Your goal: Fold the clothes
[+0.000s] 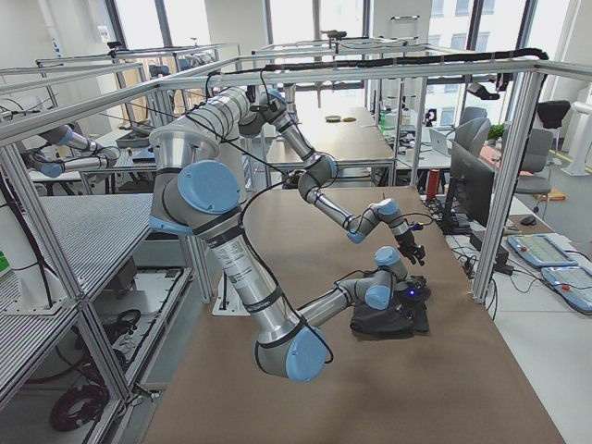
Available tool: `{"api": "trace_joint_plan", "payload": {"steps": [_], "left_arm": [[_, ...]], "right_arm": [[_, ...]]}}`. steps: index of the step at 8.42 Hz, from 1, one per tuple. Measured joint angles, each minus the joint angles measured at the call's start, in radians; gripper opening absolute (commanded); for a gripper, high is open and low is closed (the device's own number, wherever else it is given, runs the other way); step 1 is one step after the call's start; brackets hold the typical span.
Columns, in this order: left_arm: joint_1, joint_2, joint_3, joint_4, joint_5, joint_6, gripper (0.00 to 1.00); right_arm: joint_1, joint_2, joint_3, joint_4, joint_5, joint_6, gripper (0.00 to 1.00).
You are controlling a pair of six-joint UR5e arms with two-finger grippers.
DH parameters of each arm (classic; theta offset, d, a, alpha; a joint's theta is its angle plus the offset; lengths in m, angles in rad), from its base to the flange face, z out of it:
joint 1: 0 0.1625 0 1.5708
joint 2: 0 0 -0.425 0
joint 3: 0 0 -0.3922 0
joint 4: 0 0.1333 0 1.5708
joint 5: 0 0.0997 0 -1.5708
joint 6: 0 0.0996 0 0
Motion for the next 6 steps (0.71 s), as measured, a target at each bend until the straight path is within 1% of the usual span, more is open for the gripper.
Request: {"api": "trace_joint_plan", "payload": {"steps": [2,3,4,5,6], "left_arm": [[-0.003,0.000,-0.026,0.003,0.001,0.009,1.00],[-0.010,0.008,-0.051,0.006,-0.003,0.042,1.00],[-0.019,0.031,-0.086,0.016,-0.006,0.127,1.00],[-0.033,0.073,-0.140,0.058,-0.007,0.256,1.00],[-0.055,0.124,-0.212,0.137,-0.006,0.396,1.00]], "right_arm": [[0.002,-0.014,0.009,0.020,0.022,-0.053,0.95],[0.005,-0.041,0.024,0.041,0.042,-0.151,0.95],[0.017,-0.077,0.036,0.056,0.069,-0.309,0.95],[0.038,-0.125,0.043,0.065,0.090,-0.523,0.95],[0.067,-0.173,0.047,0.069,0.106,-0.748,0.95]]}}
